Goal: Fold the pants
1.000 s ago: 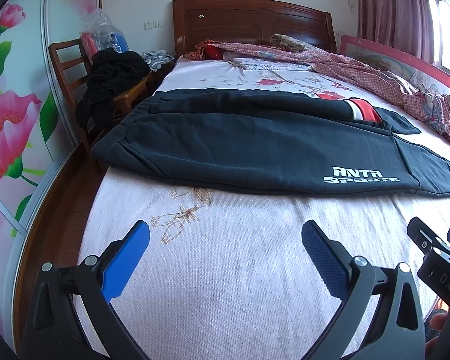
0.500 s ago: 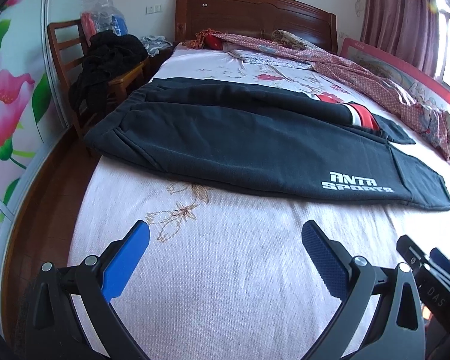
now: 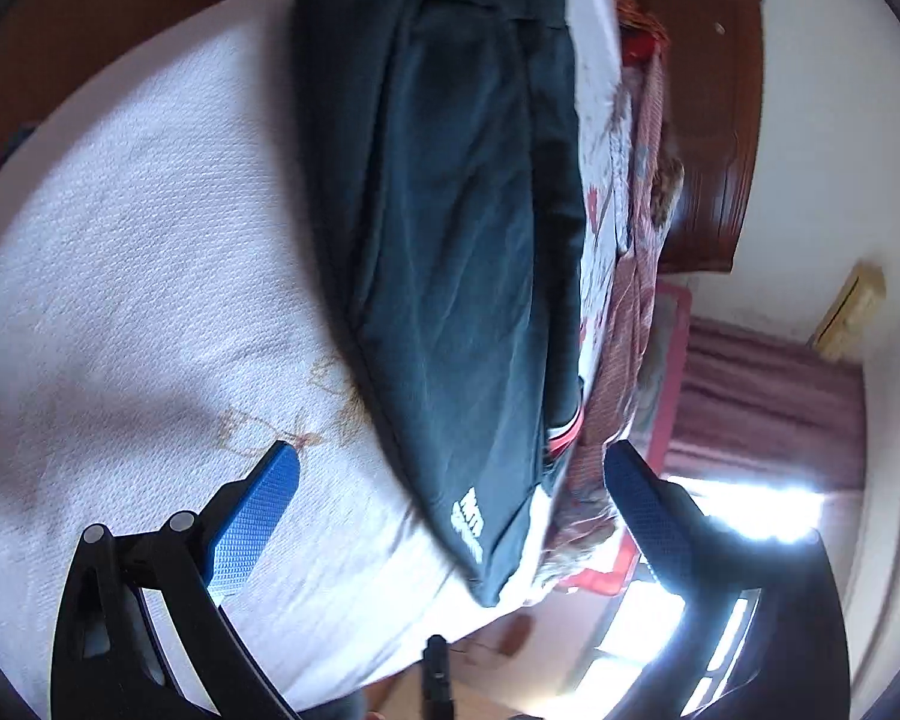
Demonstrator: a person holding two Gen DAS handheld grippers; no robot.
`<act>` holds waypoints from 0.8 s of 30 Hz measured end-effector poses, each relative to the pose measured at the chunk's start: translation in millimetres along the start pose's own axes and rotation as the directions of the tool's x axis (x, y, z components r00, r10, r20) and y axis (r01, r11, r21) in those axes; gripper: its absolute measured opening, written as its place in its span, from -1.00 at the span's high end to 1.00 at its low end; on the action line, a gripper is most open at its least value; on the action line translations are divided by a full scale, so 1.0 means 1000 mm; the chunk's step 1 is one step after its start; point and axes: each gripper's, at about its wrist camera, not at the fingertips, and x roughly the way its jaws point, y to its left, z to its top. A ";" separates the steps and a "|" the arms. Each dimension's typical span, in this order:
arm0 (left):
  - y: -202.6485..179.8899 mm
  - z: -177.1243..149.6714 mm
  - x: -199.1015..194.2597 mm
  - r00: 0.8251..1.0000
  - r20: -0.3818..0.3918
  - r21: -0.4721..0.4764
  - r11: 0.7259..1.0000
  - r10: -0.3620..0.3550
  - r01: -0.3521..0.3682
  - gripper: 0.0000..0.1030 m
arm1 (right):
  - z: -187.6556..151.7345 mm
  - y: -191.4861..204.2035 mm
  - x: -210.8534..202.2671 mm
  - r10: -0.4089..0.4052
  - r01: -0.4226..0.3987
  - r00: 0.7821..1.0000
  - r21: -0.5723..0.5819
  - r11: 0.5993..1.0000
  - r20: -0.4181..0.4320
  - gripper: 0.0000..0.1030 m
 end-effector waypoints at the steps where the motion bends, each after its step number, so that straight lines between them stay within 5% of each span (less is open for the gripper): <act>1: 0.003 0.004 0.004 1.000 -0.001 -0.023 1.000 -0.017 0.017 -0.96 | 0.000 0.000 0.000 0.001 -0.001 1.000 -0.001 1.000 0.002 -0.94; 9: -0.003 0.019 0.034 1.000 0.018 -0.133 0.991 0.010 -0.007 -0.97 | 0.001 -0.009 0.004 -0.004 0.005 1.000 0.032 0.999 -0.013 -0.94; 16: -0.021 0.030 0.050 0.999 0.018 -0.226 0.973 -0.044 0.047 -0.97 | 0.001 -0.011 0.007 -0.005 0.006 0.999 0.040 0.999 -0.033 -0.94; 19: -0.033 0.036 0.038 0.996 0.018 -0.191 0.978 -0.083 0.085 -0.96 | 0.002 -0.012 0.006 -0.001 0.002 1.000 0.039 0.999 -0.019 -0.94; 21: -0.041 0.037 0.035 0.992 0.008 -0.082 0.989 -0.126 0.127 -0.96 | 0.002 -0.012 0.007 0.002 0.000 1.000 0.044 0.999 -0.029 -0.94; 24: -0.038 0.040 0.038 0.994 -0.005 -0.043 0.993 -0.112 0.112 -0.92 | 0.003 -0.017 0.012 0.040 -0.033 0.997 0.095 0.995 -0.072 -0.94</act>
